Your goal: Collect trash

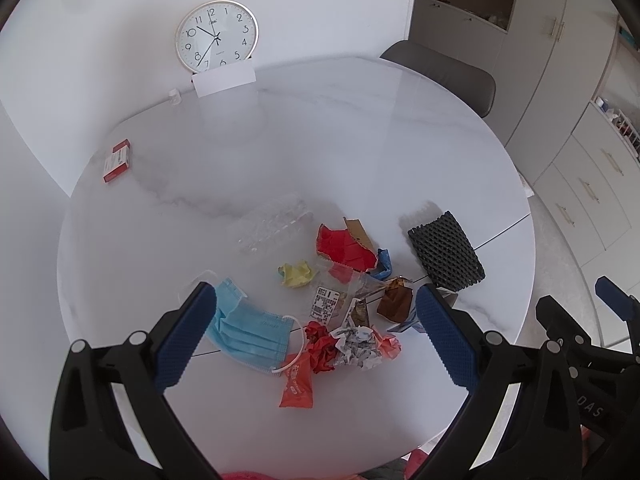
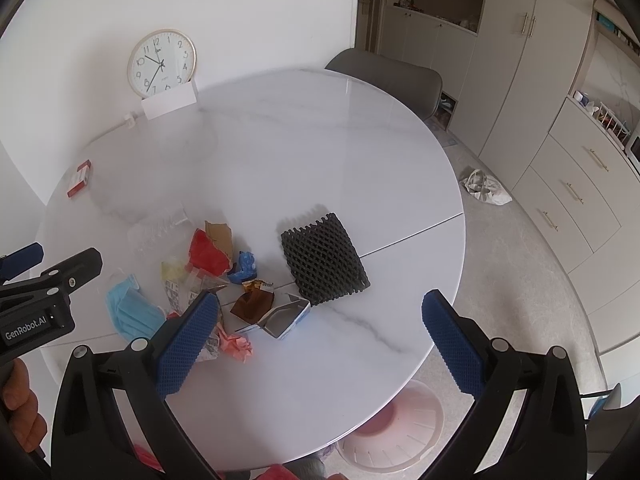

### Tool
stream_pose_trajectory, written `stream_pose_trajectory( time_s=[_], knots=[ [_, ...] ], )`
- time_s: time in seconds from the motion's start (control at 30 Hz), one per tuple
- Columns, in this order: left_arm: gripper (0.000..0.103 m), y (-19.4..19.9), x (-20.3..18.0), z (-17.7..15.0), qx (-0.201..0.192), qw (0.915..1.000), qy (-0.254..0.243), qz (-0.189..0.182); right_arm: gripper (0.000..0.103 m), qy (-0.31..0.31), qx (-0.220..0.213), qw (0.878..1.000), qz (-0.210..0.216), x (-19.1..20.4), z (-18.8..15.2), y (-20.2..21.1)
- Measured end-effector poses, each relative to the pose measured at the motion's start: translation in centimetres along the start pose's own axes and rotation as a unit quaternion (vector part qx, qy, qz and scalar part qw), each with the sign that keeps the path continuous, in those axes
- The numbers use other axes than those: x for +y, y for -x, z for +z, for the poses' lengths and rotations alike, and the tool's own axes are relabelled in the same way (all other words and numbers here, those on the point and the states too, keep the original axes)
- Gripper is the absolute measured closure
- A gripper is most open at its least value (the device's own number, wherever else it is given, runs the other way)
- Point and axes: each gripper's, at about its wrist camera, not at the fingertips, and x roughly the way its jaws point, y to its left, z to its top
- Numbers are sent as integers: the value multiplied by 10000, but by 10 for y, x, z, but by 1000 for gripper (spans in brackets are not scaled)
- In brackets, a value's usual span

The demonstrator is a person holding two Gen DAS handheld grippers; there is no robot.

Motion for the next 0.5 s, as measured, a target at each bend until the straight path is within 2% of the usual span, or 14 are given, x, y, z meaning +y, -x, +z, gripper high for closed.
stream_pose_trajectory(
  time_s=[0.5],
  knots=[
    [8, -1, 2, 1, 13, 10000, 32, 9, 2, 17, 16, 10000, -6, 3, 1, 0]
  ],
)
